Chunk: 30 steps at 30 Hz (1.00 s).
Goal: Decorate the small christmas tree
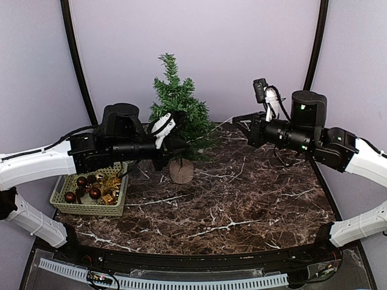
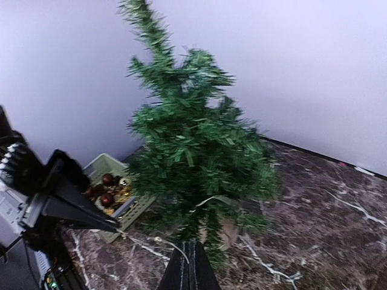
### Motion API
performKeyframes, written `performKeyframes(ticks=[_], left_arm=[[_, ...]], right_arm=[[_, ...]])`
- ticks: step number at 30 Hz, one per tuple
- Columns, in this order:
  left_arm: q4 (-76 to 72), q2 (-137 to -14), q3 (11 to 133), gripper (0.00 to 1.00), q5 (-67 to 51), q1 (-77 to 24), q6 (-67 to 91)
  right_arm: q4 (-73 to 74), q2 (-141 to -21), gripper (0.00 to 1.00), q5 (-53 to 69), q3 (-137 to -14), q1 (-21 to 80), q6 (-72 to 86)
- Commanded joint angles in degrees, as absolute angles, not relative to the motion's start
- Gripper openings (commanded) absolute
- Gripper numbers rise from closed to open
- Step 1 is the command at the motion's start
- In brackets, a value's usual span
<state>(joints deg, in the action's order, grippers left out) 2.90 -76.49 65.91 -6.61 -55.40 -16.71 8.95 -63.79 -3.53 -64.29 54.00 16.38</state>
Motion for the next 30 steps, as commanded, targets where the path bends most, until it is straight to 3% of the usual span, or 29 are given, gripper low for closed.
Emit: performKeyframes(ticks=[1,7,20,24,30], left_arm=[[0.13,-71.54,62.66,0.00,-4.26,-55.46,-14.39],[0.18,-69.86,60.10,0.00,-1.21,-55.43,-12.45],[-1.66,-67.02,58.45,0.00,-0.62,-55.22,-10.55],[-1.71,-66.57,58.44,0.00,-0.64,-55.12,-10.55],[-1.45,-67.15,58.74,0.00,-2.17,-55.04,-10.99]], right_arm=[[13.18,-60.21,0.00,-23.97,-65.65,54.15,19.51],[19.76,-57.26,0.00,-41.06,-65.69,52.76,22.66],[30.65,-57.64,0.00,-57.53,-65.74,44.57,26.12],[32.49,-58.09,0.00,-56.10,-61.90,41.37,31.12],[28.38,-57.70,0.00,-44.70,-52.27,39.92,36.77]])
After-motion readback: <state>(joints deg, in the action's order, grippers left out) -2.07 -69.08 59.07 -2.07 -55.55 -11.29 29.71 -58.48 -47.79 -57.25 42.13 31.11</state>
